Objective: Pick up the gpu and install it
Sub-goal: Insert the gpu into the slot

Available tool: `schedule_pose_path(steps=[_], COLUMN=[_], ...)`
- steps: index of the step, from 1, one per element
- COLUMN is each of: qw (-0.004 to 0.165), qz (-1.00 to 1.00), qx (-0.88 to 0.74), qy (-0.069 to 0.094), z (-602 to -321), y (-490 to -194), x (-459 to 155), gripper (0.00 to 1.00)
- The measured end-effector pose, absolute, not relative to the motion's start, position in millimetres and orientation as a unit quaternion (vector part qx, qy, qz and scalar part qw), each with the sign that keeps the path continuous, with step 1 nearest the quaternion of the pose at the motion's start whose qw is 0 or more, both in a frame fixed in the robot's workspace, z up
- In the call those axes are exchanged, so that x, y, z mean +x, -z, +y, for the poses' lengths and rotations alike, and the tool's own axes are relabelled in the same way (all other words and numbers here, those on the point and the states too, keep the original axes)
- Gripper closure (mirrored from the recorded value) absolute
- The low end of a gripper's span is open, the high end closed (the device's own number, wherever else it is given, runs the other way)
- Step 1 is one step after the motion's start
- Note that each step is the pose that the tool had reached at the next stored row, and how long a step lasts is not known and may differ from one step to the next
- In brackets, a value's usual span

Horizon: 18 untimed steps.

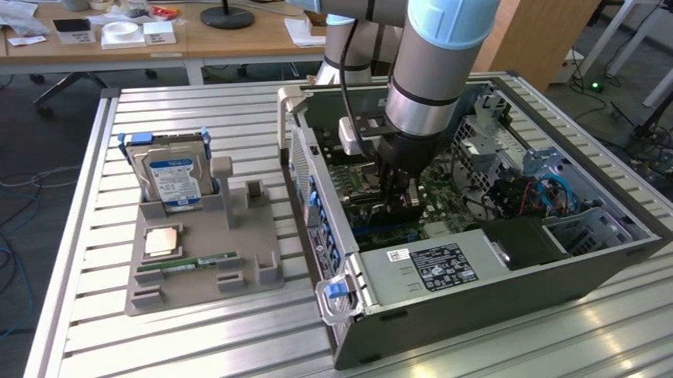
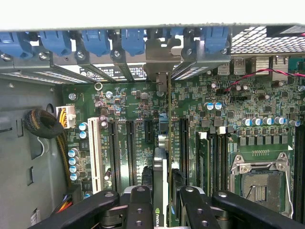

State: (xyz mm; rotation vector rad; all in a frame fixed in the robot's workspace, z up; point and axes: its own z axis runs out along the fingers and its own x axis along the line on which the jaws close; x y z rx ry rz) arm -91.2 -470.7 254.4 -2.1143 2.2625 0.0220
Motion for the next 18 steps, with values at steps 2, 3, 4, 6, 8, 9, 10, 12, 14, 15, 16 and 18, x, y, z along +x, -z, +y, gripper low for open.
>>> schedule_pose_path(steps=[2, 3, 4, 6, 8, 9, 10, 12, 14, 15, 16, 18], qw=[0.022, 0.022, 0.022, 0.022, 0.022, 0.022, 0.022, 0.022, 0.022, 0.022, 0.021, 0.021], qz=[0.730, 0.730, 0.730, 0.730, 0.730, 0.730, 0.730, 0.730, 0.730, 0.730, 0.730, 0.730], qx=[-0.683, -0.683, -0.683, -0.683, -0.683, -0.683, -0.683, -0.683, -0.683, -0.683, -0.683, -0.683], qy=[-0.007, -0.007, -0.007, -0.006, -0.006, -0.006, -0.006, -0.006, -0.006, -0.006, -0.006, -0.006], z=[-470.7, -470.6, -470.1, -469.3, -469.2, -469.1, -469.0, -469.0, -469.0, -468.9, -468.5, -468.3], y=[-254.4, -254.4, -254.5, -254.5, -254.5, -254.4, -254.5, -254.4, -254.4, -254.4, -254.4, -254.4], x=[-91.2, -91.2, -91.2, -91.2, -91.1, -91.1, -91.2, -91.2, -91.2, -91.1, -91.1, -91.1], gripper=[0.73, 0.73, 0.73, 0.73, 0.73, 0.73, 0.73, 0.73, 0.73, 0.73, 0.73, 0.73])
